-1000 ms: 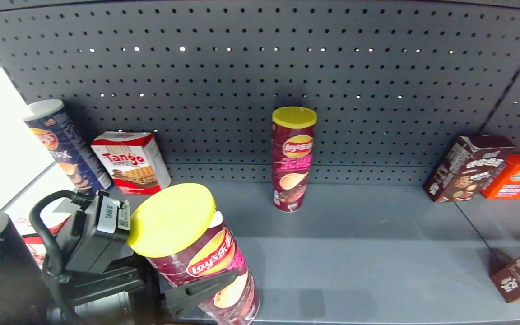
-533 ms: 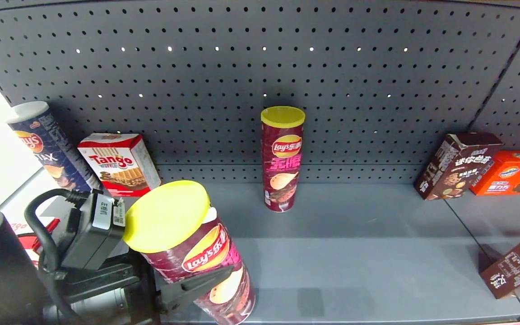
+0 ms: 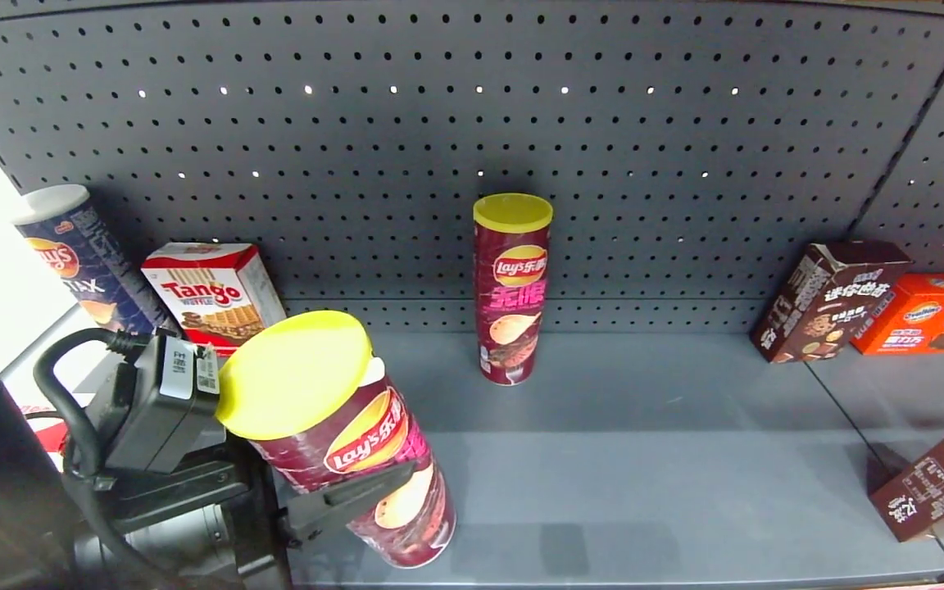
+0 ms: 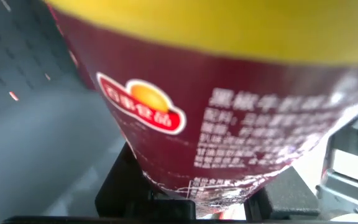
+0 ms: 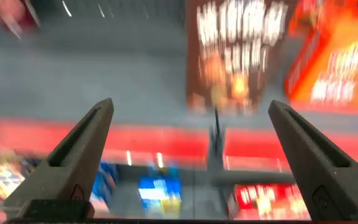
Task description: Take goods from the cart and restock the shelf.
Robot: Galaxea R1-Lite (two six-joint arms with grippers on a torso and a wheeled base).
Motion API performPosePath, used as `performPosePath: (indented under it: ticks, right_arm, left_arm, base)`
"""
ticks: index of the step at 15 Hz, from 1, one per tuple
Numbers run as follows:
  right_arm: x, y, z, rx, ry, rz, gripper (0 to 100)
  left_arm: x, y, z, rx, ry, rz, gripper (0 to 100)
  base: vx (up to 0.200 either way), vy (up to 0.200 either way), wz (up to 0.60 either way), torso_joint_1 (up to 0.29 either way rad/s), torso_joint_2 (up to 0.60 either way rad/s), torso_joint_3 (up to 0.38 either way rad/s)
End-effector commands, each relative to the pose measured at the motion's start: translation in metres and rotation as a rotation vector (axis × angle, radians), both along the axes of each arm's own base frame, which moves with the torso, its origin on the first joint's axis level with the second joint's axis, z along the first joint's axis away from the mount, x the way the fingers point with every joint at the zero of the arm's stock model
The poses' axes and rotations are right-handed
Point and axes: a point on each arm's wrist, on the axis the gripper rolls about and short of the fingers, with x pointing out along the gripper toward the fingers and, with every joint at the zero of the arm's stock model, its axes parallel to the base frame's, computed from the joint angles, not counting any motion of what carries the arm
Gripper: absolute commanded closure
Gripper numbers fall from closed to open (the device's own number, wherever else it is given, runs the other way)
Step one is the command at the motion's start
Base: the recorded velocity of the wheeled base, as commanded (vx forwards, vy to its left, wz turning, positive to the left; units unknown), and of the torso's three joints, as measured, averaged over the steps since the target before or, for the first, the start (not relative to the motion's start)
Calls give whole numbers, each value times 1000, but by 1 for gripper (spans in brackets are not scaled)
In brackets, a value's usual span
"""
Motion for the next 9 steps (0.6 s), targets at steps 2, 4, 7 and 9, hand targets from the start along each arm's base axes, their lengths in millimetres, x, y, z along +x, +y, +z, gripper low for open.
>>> performPosePath:
  ticks: [2, 4, 7, 9]
  right_arm:
    - [42, 2, 79, -12, 55, 95, 0]
    - [53, 4, 88, -26, 70, 144, 0]
    - [84, 17, 104, -99, 102, 307, 0]
    - [101, 32, 109, -107, 119, 430, 0]
  left_arm:
    - [2, 0, -1, 12, -12, 6, 100]
    - [4, -1, 3, 6, -25, 6, 100]
    - [7, -3, 7, -2, -39, 7, 100]
    - [9, -2, 10, -8, -47, 14, 100]
  base:
    - [0, 0, 0, 0, 0, 0]
    - [0, 0, 0, 0, 0, 0]
    - [0, 0, 0, 0, 0, 0]
    - [0, 0, 0, 0, 0, 0]
